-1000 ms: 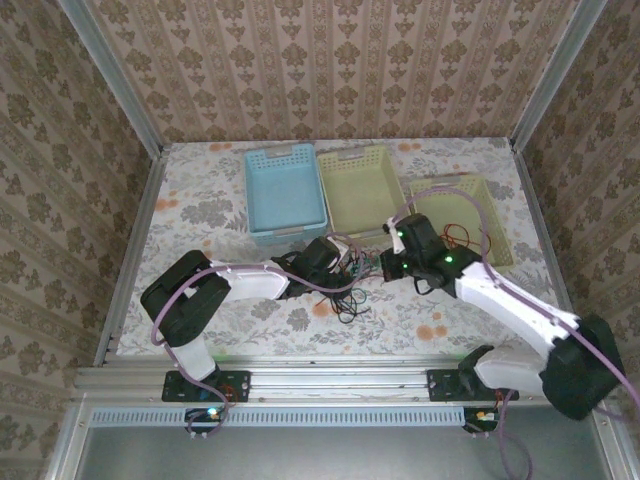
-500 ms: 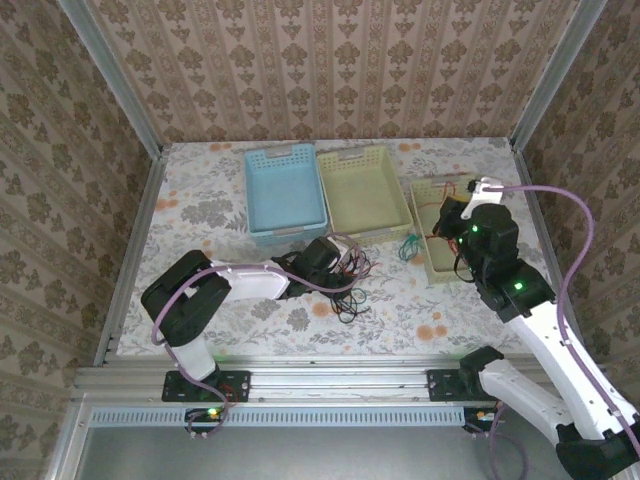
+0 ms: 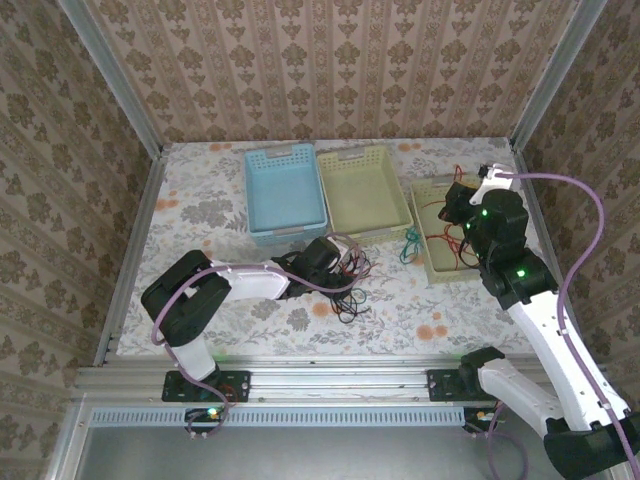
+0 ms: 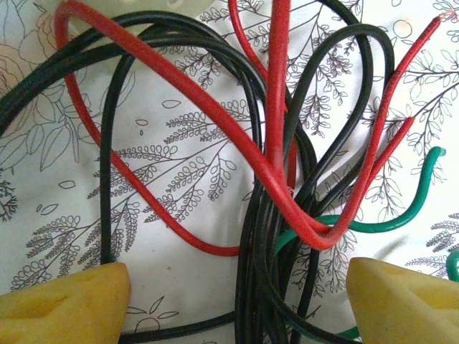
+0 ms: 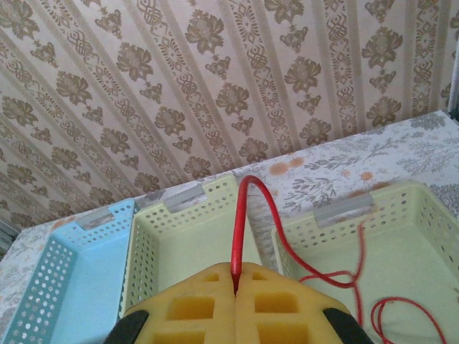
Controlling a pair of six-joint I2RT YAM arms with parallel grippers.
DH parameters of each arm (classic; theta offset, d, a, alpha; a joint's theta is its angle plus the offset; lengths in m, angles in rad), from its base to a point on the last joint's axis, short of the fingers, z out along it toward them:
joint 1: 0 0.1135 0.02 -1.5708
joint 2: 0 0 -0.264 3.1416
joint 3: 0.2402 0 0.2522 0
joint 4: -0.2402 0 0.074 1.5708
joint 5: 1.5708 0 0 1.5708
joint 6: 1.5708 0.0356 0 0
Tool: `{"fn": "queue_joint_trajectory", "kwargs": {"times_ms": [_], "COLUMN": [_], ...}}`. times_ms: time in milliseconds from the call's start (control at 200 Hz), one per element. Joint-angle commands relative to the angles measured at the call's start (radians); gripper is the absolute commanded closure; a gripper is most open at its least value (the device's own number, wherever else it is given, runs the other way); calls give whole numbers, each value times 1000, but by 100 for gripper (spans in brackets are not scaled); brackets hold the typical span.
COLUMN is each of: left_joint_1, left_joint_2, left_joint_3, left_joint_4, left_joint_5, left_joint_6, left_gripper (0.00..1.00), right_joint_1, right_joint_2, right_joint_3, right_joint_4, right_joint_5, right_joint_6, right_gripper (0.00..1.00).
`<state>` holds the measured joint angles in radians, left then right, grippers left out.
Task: Untangle the cables
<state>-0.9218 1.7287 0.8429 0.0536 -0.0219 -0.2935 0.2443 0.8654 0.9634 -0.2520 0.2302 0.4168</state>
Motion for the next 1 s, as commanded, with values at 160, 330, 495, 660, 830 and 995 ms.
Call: {"fn": "queue_joint_trajectory", "kwargs": {"times_ms": [160, 330, 495, 660, 830, 995], "left_joint_1": [-11, -16, -17, -20, -19, -19], "left_joint_2": [39, 29, 25, 20, 22, 23], "left_joint_3": [2, -4, -4, -3, 9, 56], "left_joint_4": [-57, -58, -57, -58, -54, -39], "left_joint_5": [6, -5, -7, -7, -5, 17], "left_joint_6": [1, 1, 1, 4, 10, 23], "left_gripper": [20, 20, 20, 20, 20, 19], "right_joint_1": [-58, -117, -147, -150, -132, -104], "right_joint_2": [12, 43, 141, 219, 227, 336], "right_joint_3": [-41, -115, -164, -141, -154, -131], "right_joint_4": [65, 105, -2, -130, -54, -21], "right_joint_5": [39, 39, 26, -15, -193, -350], "right_joint_6": [46, 88, 175, 177, 127, 126], "right_gripper": [100, 100, 86, 52, 48, 47]}}
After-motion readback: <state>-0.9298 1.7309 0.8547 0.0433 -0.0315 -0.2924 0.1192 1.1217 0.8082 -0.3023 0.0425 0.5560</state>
